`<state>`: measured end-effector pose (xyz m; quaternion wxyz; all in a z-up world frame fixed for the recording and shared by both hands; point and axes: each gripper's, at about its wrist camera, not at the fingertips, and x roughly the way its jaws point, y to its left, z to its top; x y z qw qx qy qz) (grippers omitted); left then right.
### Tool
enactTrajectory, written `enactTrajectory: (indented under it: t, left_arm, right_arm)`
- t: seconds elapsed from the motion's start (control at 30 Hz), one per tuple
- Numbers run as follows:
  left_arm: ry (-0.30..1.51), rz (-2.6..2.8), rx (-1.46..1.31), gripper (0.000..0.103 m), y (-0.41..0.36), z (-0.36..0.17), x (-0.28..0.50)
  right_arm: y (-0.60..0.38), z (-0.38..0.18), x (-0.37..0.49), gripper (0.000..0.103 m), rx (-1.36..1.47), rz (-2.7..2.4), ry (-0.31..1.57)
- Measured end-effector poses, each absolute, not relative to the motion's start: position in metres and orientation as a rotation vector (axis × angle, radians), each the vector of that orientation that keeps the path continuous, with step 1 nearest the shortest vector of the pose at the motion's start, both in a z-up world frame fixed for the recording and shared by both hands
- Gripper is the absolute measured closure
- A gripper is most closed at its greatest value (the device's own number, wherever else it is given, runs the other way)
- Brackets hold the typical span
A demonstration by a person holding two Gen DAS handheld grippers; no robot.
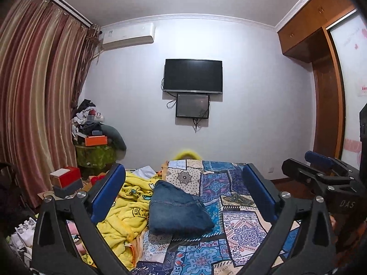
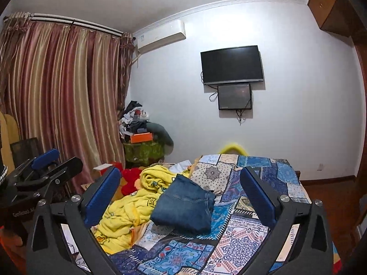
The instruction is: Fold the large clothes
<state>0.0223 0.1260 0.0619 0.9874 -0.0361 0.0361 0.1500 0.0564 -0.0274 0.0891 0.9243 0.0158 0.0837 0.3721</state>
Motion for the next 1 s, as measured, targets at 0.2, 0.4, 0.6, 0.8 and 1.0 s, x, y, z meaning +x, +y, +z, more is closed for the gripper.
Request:
enactTrajectory:
  t: [0.2,0.4,0.6,0.8,1.0]
  left_arm:
    - [0.077,0.308,-0.081,0.001,0.1260,0.0597,0.0230]
    - [0.083,0.307,-0.095,0.001,0.1283,0.0570,0.0246]
    - [0.090,0.307,-0.098,0.001,0.1274,0.0555,0.0268]
    - [0.095,0.304,-0.108,0.001,0.1276,0.0535,0.0292]
    - [0.098,0.298,-0.111,0.001,0.1282,0.0530,0.0300]
  right_arm:
    - [-0.0283,0.0843,0.0544,0.000,0.024,0.753,0.180]
    - [-0.0280,0.0828,0.0553,0.000,0.020,0.751,0.187]
    - [-0.0265,0.0806,0.0561,0.000,0.017,0.750,0.197]
    - [-0.0250,0.0809,0.0563,0.000,0.010,0.746,0.198]
    - [-0.0253,0.0816,0.0573,0.000,0.005,0.747,0.203]
